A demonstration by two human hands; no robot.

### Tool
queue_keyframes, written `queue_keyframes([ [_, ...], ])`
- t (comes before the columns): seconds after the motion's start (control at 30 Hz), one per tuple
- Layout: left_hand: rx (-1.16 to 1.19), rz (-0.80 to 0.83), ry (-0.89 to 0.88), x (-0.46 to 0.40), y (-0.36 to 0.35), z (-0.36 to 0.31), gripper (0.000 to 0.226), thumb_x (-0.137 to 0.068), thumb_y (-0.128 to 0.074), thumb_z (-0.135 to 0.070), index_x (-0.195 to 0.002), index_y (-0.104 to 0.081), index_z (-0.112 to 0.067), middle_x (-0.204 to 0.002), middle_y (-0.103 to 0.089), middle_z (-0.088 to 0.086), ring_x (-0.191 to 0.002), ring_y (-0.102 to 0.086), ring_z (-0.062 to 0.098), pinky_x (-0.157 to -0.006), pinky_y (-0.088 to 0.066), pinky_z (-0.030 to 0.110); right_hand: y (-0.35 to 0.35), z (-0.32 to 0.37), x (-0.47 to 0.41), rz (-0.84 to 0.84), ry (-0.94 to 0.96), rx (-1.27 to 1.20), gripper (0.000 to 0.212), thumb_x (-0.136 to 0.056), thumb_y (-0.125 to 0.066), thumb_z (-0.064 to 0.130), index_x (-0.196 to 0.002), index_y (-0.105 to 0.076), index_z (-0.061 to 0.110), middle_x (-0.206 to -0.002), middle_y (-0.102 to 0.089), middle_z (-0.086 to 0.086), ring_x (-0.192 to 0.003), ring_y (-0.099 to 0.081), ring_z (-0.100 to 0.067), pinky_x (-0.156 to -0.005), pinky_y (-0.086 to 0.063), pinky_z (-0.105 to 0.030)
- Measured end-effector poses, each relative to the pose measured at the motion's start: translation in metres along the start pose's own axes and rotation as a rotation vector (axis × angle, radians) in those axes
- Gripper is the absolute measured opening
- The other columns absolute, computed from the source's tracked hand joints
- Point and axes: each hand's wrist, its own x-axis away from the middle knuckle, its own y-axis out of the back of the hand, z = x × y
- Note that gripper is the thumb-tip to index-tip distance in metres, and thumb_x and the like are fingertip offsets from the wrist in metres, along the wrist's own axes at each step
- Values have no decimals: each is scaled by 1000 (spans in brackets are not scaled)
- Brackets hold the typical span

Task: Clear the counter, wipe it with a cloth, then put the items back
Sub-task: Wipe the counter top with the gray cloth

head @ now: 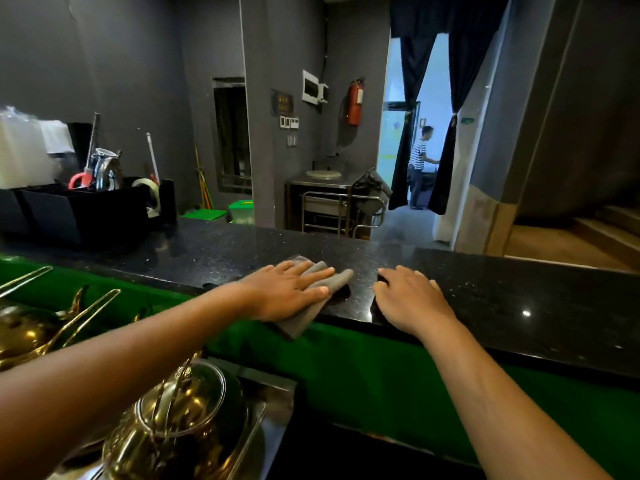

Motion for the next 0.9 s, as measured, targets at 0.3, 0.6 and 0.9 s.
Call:
queue_keyframes([
  [0.3,25,7,469,-129,16,56,89,-75,-14,-77,-157,-11,-43,-168,-5,-5,-152,-11,36,-118,-10,67,29,-70,28,68,-49,140,68,-95,-22,69,-155,-18,38,-165,-10,6,-151,-11,-23,-120,-11,-50],
  [0.6,-42,82,29,-137,30,-105,58,-108,-19,-47,-161,-5,-27,-168,-2,3,-154,-5,31,-122,-5,51,29,-61,37,-235,-93,-39,47,-99,-33,31,-141,-50,21,-147,-47,-4,-131,-46,-27,-108,-36,-42],
  [0.9,-29,9,-87,-44,-6,-137,59,-101,-12,-63,-156,1,-48,-168,2,-11,-154,-1,22,-122,-7,55,51,-106,44,-272,-218,-321,42,-96,-50,19,-138,-55,20,-146,-49,-7,-131,-47,-30,-108,-40,-40],
])
